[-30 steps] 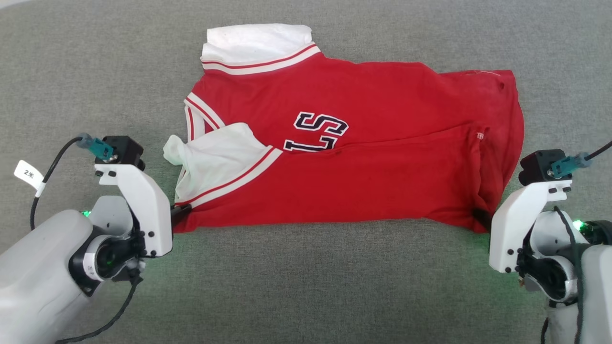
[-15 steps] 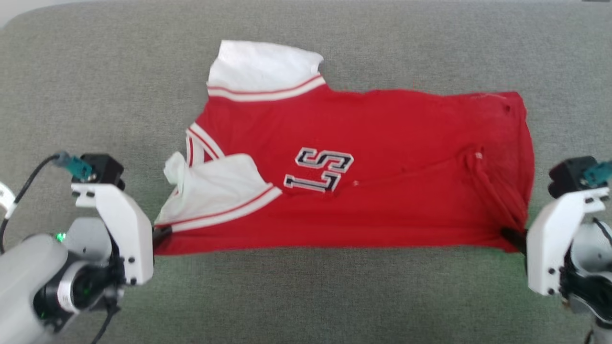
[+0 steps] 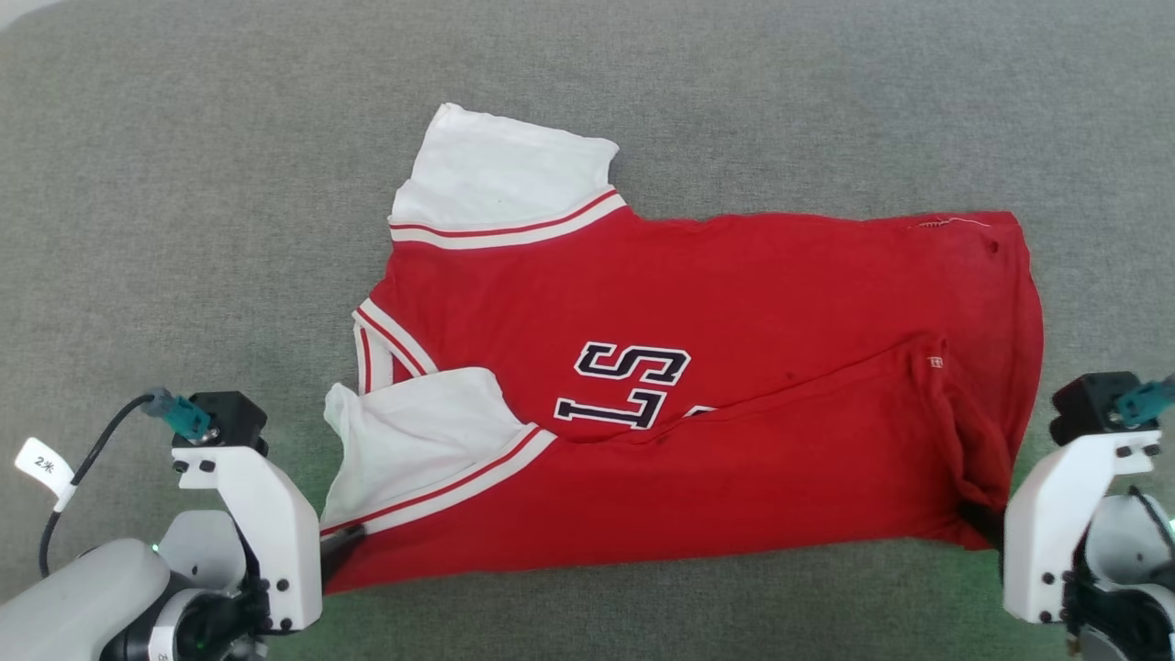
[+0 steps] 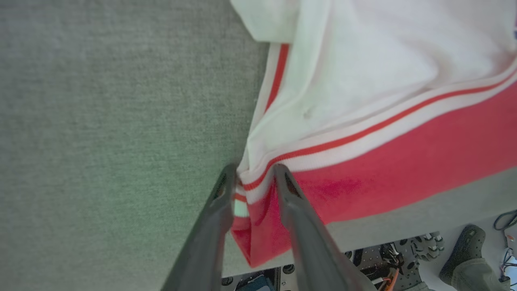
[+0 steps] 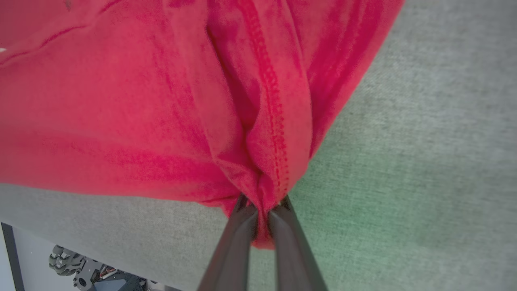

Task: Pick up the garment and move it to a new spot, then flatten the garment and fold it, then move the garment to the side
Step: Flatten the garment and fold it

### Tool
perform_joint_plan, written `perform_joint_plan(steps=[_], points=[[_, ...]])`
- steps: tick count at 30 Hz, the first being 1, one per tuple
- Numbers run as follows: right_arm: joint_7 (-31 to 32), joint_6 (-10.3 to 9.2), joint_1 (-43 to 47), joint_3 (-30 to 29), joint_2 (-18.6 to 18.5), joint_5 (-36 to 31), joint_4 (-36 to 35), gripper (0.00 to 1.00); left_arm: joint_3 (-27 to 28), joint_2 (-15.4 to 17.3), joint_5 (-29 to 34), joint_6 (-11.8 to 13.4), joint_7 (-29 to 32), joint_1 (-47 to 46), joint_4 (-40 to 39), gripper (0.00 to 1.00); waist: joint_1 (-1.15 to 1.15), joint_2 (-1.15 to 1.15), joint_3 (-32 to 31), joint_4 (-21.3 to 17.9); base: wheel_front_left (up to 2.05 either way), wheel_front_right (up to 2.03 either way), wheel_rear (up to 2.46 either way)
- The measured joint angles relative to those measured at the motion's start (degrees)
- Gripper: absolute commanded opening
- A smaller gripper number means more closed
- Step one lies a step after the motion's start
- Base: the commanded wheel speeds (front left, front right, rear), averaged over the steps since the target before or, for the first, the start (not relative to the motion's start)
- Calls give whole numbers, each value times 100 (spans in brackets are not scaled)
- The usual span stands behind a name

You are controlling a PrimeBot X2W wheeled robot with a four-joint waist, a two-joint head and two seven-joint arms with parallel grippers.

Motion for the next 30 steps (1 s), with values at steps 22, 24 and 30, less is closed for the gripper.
perform_joint_plan(steps=[22,24,30], points=[[-2576,-1,-528,223,320,-337,-621,100,497,1013,631,-324,776,-1603,-70,100,0,0,45,-763,0,0,0],[-3062,-1,-611,316,393,-417,-639,100,558,933,776,-532,797,-1874,175,100,0,0,76,-909,0,0,0],[-4467,-1,-784,488,579,-682,-502,100,623,495,940,-1083,816,-2516,1245,100,0,0,181,-1354,0,0,0]])
